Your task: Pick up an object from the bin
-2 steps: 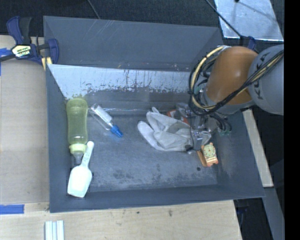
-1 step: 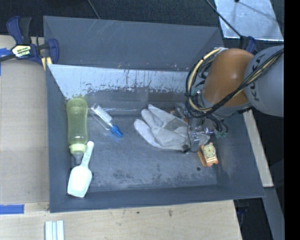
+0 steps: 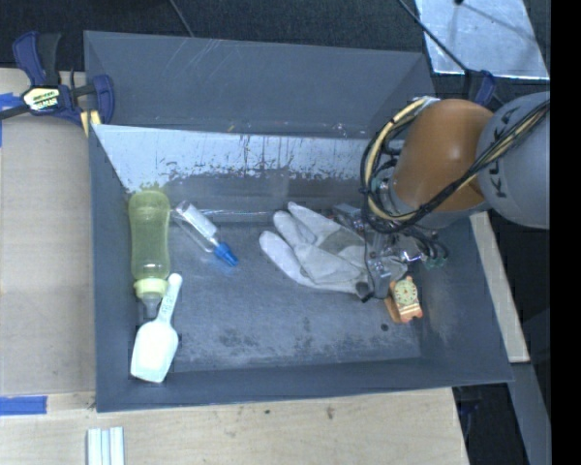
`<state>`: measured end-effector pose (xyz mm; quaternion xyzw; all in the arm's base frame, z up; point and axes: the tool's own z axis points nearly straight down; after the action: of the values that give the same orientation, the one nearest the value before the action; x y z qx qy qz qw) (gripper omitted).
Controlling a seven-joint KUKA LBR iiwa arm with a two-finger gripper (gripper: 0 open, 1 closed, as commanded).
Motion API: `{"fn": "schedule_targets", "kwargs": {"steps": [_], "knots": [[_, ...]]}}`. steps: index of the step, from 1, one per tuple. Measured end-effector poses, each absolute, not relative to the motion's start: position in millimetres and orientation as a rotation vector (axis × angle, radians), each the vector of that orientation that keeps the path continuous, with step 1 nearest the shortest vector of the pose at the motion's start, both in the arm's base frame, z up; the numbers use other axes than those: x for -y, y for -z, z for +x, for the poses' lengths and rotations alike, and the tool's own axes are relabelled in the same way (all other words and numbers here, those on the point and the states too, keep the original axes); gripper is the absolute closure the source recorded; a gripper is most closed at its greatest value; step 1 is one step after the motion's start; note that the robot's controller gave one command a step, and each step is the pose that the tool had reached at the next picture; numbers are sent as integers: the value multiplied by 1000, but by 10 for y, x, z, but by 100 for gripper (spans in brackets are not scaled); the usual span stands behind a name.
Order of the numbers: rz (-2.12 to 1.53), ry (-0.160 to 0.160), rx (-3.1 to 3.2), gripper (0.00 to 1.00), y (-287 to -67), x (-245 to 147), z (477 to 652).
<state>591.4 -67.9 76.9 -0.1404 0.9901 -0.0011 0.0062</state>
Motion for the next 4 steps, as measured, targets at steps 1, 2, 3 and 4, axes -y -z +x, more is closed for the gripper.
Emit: {"fn": "schedule_targets", "kwargs": {"steps": [1,2,3,4], "knots": [[-54,-1,-3138,100,-761,832,5689],[-55,0,-3138,100,-760,832,5690],[-56,0,-3138,100,-760,832,5690],[-56,0,-3138,100,-760,832,5690]]}}
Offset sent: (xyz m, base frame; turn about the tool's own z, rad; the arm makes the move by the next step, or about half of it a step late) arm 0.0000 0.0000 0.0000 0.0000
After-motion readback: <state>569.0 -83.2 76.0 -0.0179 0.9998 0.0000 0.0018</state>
